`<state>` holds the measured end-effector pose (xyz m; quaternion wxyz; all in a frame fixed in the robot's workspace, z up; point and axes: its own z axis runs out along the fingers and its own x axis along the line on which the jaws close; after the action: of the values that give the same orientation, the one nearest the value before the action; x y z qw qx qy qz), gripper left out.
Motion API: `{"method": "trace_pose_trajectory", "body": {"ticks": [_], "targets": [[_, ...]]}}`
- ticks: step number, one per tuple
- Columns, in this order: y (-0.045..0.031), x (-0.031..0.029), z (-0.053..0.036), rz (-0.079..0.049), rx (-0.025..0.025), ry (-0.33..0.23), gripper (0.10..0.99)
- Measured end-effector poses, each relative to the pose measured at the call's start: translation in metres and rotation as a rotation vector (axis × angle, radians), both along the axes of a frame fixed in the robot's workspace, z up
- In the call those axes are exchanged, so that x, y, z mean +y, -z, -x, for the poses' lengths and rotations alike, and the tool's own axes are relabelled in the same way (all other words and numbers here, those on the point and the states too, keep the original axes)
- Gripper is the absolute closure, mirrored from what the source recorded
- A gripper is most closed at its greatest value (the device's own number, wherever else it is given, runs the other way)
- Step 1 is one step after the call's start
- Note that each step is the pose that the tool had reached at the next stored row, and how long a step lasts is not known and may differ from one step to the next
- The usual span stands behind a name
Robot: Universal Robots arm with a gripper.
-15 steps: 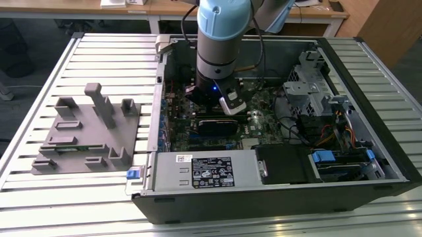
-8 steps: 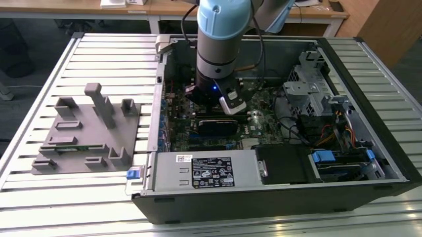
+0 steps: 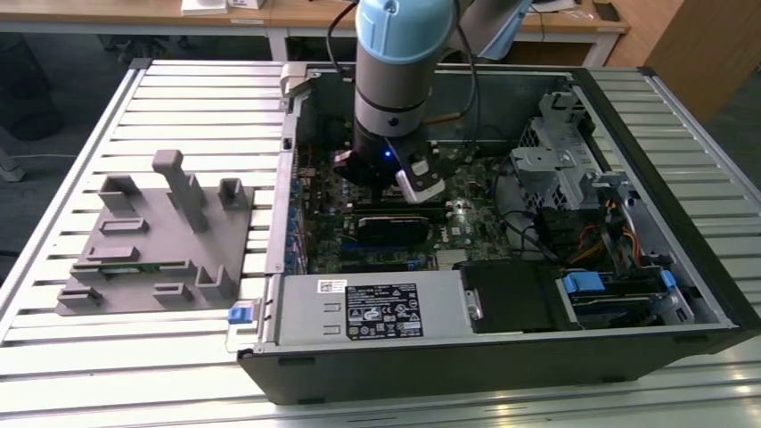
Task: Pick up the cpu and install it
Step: 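Install the second cpu locking lever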
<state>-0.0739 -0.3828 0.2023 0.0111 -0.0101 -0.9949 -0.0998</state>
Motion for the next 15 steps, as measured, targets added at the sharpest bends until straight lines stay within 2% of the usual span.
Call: {"method": "trace_pose_trajectory", "body": {"ticks": [11,15], "targets": [[-0.0194,0.0004,0.0,0.0,0.0,0.0,0.98],[-0.0301,0.0003,0.0,0.0,0.0,0.0,0.98]]}}
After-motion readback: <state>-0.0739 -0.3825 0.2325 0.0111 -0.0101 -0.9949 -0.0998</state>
